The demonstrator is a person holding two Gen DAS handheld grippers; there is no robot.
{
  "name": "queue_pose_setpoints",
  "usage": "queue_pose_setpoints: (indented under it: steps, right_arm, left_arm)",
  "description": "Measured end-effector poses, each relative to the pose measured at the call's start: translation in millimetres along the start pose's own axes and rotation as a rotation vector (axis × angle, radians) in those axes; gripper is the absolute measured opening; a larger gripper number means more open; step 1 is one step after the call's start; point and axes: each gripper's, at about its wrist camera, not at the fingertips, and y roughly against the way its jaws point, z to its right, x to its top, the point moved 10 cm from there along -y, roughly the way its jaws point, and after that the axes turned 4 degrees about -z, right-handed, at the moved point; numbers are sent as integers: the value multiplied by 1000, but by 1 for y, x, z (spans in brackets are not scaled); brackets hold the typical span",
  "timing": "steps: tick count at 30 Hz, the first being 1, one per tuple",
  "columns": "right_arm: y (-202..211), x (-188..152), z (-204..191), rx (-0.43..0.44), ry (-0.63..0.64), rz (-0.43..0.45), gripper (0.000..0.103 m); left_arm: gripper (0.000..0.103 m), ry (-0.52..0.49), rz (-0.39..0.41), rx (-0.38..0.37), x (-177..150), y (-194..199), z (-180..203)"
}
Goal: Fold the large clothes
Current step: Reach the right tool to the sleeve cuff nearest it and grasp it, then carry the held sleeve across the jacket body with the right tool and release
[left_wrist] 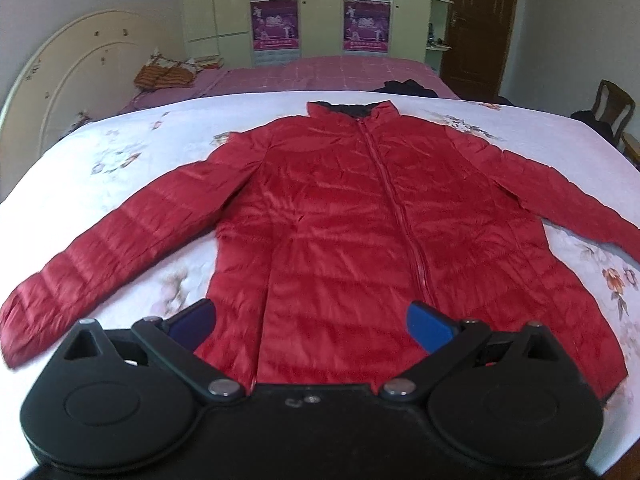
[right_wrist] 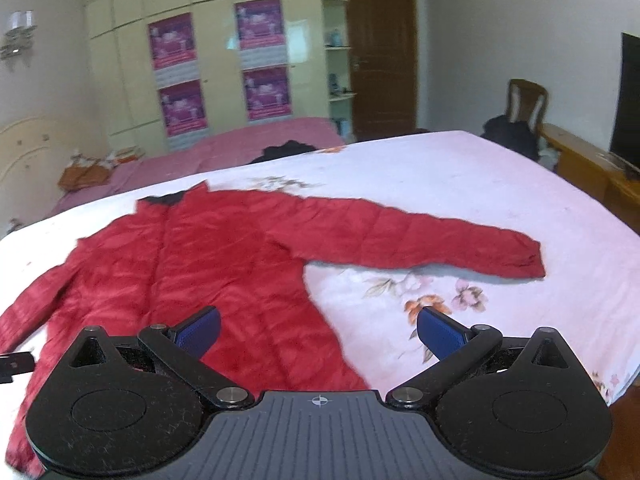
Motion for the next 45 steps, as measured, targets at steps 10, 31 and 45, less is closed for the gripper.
queue_pose_setpoints:
  steps: [10, 31, 45]
  right_arm:
    - [-67, 26, 58, -42, -44, -10, 102]
    - [-203, 28, 243, -194, -374, -184, 100]
    - [-197, 56, 257, -167, -417, -89, 8]
  left_arm:
    - [100, -12, -86, 44, 10, -69, 23]
    - [91, 11, -115, 131, 46, -134, 67]
    - [73, 67, -128, 82, 52, -147, 49]
